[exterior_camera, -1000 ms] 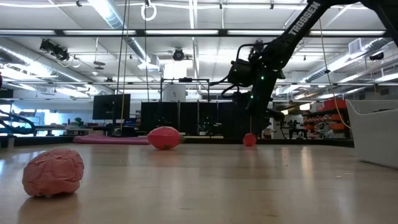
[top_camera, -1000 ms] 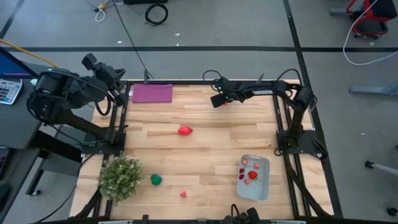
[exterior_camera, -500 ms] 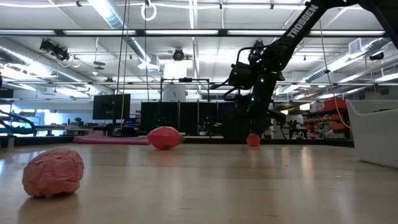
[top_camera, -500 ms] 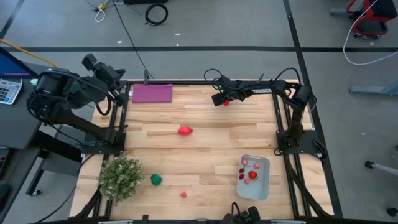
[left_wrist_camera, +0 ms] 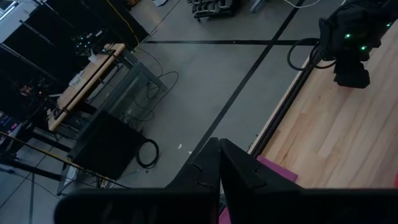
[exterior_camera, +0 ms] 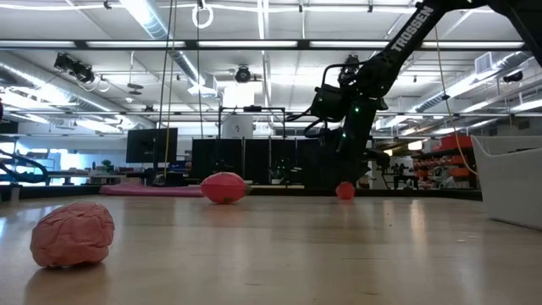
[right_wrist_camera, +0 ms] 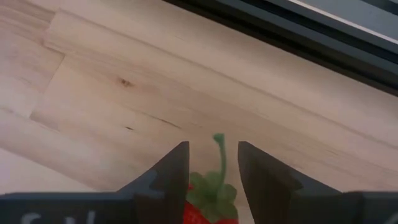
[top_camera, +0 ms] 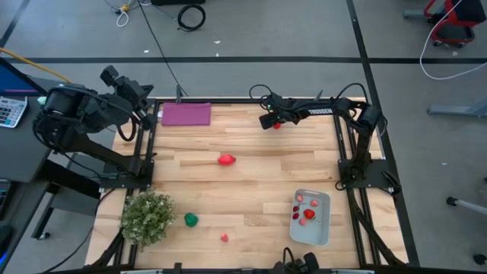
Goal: Pick and placing Produce into tupperware
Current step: Put the red strawberry into the gray bin
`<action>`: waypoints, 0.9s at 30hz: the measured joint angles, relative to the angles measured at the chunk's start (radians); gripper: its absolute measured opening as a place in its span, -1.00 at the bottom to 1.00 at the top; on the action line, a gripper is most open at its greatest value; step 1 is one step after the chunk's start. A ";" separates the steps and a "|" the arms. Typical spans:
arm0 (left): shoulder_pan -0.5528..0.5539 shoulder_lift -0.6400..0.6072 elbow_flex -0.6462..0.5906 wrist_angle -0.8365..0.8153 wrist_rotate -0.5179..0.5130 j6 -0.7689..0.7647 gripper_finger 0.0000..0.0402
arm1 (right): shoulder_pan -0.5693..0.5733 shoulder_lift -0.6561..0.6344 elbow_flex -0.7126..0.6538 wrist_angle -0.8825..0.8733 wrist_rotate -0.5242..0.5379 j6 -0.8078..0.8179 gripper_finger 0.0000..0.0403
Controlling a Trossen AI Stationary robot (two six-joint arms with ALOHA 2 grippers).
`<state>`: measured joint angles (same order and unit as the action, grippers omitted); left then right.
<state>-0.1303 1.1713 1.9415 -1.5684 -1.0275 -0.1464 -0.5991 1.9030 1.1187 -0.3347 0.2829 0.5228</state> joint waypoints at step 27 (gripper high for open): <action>0.000 0.000 0.000 0.000 0.000 -0.053 -0.88 | 0.229 -0.175 -0.001 -0.079 0.259 -0.129 -0.98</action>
<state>-0.1299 1.1713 1.9411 -1.5688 -1.0275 -0.1993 -0.3702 1.7284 1.1179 -0.4136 0.5417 0.3940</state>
